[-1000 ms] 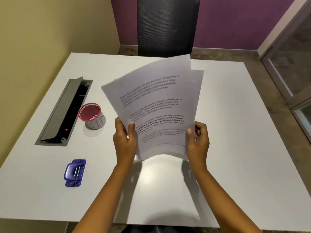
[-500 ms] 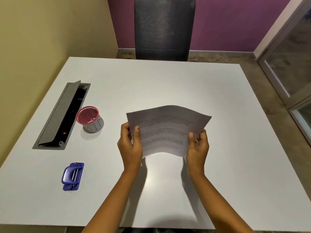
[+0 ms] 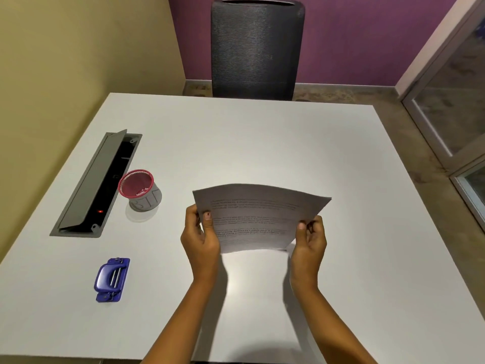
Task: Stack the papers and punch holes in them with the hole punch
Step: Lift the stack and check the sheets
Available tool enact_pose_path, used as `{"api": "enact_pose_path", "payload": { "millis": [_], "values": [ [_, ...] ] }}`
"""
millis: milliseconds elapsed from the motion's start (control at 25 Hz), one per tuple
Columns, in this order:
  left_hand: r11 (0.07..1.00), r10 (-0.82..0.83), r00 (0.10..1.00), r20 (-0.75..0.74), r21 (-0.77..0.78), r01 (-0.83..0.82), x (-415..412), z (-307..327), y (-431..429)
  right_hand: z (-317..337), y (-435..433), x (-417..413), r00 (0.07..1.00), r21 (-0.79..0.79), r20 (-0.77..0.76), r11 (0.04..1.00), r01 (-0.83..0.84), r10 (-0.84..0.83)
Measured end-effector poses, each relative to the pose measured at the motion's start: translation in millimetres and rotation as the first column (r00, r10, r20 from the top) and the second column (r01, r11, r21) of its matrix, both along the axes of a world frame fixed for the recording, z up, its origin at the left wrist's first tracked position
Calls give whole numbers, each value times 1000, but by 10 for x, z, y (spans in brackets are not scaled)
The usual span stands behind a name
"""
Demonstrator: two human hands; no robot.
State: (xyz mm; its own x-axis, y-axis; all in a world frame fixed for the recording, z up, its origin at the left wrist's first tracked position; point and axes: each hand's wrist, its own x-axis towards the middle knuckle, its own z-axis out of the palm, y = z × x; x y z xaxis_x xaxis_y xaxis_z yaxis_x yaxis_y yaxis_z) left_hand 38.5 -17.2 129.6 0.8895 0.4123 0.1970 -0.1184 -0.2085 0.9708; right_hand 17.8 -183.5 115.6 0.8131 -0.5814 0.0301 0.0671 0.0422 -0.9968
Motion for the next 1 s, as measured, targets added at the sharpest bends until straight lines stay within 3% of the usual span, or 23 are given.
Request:
{"api": "enact_pose_path", "payload": {
  "millis": [800, 1000],
  "values": [
    [999, -7, 990, -140, -44, 1, -279, -23, -21, -77, -14, -203, 988, -102, -84, 985, -137, 128],
    [996, 63, 987, -150, -53, -71, -242, 29, 37, -76, -69, -224, 976, -74, -127, 980, -187, 176]
  ]
}}
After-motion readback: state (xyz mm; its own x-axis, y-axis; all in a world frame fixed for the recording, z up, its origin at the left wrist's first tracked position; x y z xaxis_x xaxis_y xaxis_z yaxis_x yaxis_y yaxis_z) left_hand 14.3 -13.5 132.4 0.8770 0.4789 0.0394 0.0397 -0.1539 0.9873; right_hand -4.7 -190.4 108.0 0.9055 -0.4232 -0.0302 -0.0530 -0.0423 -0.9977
